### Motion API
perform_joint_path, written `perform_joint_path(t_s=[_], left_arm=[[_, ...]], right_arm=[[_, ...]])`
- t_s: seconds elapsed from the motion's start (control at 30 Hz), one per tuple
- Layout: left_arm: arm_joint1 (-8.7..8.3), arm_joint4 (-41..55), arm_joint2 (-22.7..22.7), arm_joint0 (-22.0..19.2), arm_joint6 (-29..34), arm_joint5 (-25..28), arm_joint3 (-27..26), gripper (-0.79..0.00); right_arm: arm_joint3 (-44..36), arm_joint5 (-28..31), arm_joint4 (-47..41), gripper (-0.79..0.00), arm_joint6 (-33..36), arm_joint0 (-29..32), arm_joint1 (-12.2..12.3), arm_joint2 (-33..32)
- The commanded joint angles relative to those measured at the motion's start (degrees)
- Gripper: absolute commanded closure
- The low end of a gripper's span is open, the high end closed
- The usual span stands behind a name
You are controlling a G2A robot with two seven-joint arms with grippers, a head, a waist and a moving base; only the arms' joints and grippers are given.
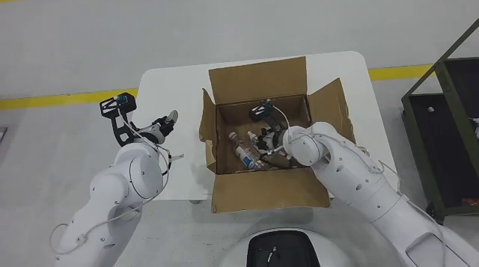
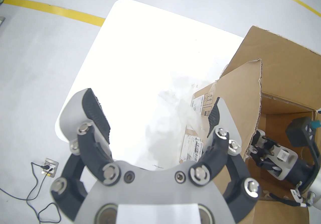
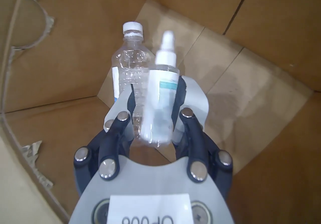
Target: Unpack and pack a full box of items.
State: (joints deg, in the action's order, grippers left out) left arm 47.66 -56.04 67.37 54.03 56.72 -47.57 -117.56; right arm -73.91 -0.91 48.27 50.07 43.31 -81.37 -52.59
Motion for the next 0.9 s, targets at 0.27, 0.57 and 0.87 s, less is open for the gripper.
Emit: perform_joint_path(t_s=[0.27, 0.57, 0.87], left_arm=[[0.00, 0.0, 0.0, 0.0, 0.0, 0.0, 0.0, -0.785], [0.00, 0.0, 0.0, 0.0, 0.0, 0.0, 0.0, -0.785], [0.00, 0.0, 0.0, 0.0, 0.0, 0.0, 0.0, -0.785]], right_arm=[[-21.3, 1.3, 1.4, -0.314, 3.0, 10.9, 3.4, -11.4], [-40.8, 5.6, 0.1, 0.000, -3.6, 23.9, 5.9, -25.8], [-50.1, 7.5, -0.8, 0.000, -18.3, 39.0, 7.1, -41.8]])
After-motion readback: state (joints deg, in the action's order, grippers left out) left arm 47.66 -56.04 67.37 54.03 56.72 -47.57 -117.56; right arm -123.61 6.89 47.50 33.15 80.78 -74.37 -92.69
